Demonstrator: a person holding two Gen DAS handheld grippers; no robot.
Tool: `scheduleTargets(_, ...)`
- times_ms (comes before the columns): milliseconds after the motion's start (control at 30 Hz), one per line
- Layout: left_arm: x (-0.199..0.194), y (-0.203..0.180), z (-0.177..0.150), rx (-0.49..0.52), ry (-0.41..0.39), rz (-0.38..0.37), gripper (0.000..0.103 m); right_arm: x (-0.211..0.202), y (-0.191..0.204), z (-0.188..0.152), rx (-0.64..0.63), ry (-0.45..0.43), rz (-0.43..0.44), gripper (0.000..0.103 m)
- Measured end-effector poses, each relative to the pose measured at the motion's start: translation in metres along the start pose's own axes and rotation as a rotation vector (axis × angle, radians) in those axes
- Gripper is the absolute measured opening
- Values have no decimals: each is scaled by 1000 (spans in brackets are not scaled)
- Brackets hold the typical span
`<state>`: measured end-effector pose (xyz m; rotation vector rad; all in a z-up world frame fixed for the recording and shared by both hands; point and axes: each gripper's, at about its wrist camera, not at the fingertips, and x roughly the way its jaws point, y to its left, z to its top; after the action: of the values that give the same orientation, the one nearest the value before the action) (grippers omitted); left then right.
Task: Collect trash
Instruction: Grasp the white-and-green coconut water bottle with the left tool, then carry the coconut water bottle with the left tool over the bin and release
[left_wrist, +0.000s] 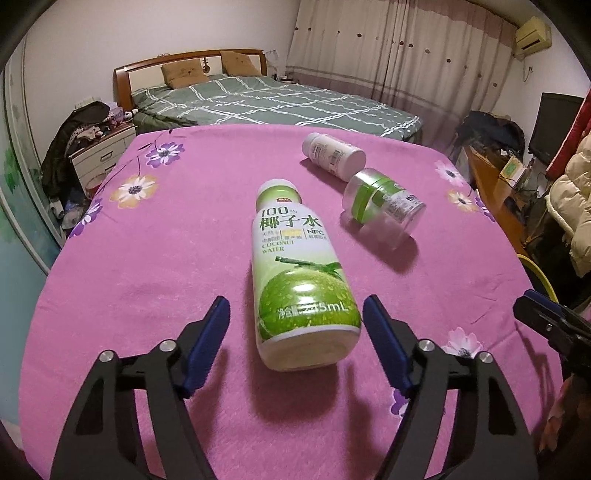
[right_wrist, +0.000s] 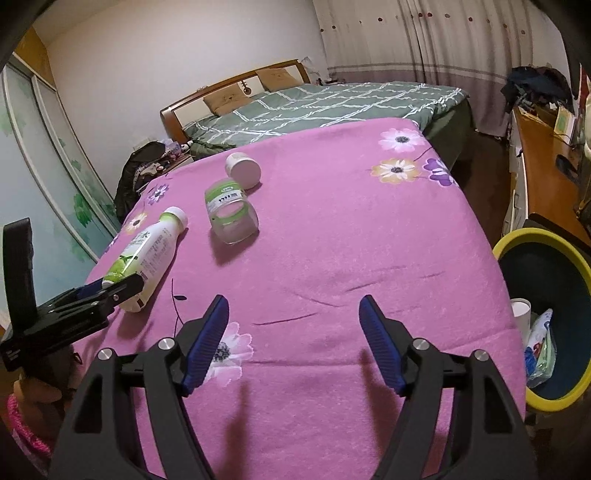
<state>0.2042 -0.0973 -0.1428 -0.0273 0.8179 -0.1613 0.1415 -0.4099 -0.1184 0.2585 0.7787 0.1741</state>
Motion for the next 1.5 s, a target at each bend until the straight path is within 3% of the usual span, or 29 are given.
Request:
scheduleTargets(133,3,1,2,10,2,-11,55,2,0,0,2,2,2,70)
scheduleTargets(333,-9,3,9,78,-23,-17,54,1,-1,0,6,0,7,70)
scheduleTargets(700,-81,13,48,136,-151,-34,52,-12,-1,0,14,-34,7,70)
scheduleTargets(1033,-80,5,60,156,-172,-27,52,-25,-4,1,20,-61,-1,70)
scheduleTargets(1333,-88,-22,76,211,-200,-52,52,-55,-28,1,57,-117,-33,70)
scheduleTargets(1500,-102,-55,81,260,-209,-115,52,-73,-46,-2,76,-146,-73,70)
